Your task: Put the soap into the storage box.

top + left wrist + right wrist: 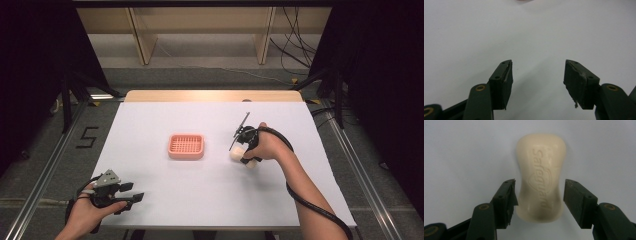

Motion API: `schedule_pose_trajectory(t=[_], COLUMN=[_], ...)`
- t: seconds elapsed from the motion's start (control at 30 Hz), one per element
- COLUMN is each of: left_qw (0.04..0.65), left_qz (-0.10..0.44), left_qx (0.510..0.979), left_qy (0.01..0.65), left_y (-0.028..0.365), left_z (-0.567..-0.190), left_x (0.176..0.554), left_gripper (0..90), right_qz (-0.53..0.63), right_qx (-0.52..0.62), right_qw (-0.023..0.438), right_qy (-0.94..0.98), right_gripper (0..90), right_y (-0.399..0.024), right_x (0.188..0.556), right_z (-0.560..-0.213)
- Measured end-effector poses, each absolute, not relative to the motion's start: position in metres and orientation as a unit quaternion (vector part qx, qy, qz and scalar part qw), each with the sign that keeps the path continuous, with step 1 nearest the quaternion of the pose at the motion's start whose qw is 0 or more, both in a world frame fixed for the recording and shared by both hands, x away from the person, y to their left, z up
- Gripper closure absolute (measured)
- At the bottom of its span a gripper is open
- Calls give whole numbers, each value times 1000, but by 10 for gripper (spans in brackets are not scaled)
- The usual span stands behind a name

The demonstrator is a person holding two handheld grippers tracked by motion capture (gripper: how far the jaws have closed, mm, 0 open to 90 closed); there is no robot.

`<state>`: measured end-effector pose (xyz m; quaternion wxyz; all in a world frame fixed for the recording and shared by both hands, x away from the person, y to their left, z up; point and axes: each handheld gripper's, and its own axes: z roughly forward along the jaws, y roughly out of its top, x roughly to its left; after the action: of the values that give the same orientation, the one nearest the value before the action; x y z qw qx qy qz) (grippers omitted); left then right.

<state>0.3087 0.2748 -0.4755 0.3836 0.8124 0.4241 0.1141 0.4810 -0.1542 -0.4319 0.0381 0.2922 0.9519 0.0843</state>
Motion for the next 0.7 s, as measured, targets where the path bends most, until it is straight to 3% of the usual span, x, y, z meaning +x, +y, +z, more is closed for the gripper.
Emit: schedule_pose_trajectory(t=[0.7], left_qw=[381], left_qz=[113], left_qx=[813], left_qy=[424], left_y=[275], left_z=[-476], left_x=[309], left_gripper=[397], right_qz=[74], right_qx=[273], right_qw=[34], right_qy=[958], right_gripper=[456], right_y=[-148], right_x=[489], right_z=[-441])
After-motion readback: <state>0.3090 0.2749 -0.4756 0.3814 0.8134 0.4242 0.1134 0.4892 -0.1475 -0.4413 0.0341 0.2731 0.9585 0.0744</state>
